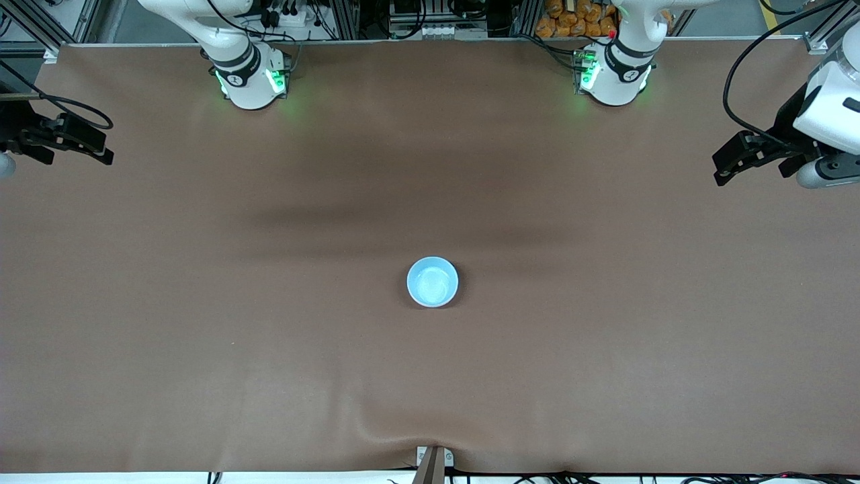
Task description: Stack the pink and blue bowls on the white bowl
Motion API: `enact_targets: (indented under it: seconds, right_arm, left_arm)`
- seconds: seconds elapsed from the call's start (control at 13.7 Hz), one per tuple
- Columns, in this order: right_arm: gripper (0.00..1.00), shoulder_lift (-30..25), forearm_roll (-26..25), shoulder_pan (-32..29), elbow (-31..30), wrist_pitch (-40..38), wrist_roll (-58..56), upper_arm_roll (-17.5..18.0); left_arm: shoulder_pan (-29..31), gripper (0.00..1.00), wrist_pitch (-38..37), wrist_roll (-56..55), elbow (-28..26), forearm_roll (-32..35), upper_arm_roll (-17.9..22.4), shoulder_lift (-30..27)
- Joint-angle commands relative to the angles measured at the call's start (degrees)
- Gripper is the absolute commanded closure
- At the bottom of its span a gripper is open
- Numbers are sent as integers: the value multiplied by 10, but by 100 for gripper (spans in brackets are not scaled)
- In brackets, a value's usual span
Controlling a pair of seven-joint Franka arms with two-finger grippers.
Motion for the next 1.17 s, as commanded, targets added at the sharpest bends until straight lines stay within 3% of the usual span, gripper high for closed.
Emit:
enact_targets:
  seconds: [0.0,0.22,1.1]
  right_arm:
    - [0,0,-12,7,0,5,8,-2]
    - [0,1,-12,3,-13,9,10,-3]
    - [0,0,-12,-2,-19,18,10,-4]
  left_arm:
    - [-6,0,-8,16,-16,-20,18,-16]
    - [-45,0,-9,50,-38,-30,73,-38]
    - [-45,0,-26,50,-24,-23,71,-31]
